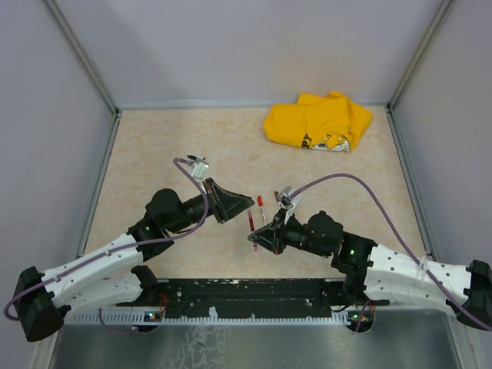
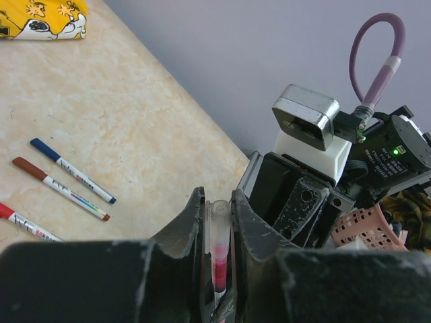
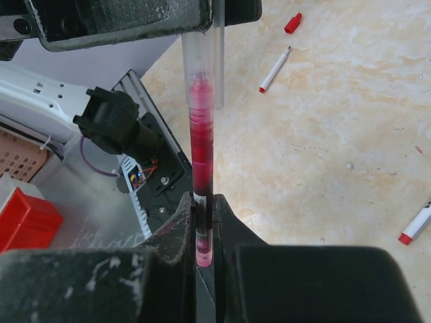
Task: Insert the pens into the pen caps
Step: Press the pen cap onto the pen.
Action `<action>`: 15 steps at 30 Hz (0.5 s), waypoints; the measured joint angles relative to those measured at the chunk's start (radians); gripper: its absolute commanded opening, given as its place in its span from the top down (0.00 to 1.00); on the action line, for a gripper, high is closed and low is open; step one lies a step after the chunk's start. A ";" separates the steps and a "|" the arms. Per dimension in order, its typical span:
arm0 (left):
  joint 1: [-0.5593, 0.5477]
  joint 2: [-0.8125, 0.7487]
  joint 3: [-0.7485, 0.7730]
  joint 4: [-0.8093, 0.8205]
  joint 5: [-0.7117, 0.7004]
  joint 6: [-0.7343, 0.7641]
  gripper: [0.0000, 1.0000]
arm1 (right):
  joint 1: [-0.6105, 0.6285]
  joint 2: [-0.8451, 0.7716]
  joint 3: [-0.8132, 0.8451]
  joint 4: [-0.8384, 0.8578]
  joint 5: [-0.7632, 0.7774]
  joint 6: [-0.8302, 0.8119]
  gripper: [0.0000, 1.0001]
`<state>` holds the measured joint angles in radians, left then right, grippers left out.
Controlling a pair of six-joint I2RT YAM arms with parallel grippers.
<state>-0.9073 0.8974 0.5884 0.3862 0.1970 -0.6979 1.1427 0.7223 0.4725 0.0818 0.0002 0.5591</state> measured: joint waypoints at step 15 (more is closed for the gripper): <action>0.015 0.033 0.023 0.026 -0.012 0.017 1.00 | 0.007 0.048 0.114 -0.135 0.116 -0.098 1.00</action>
<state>-0.8921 0.9306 0.6113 0.4126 0.1852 -0.6807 1.1500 0.7708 0.5865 -0.0532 0.1162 0.4606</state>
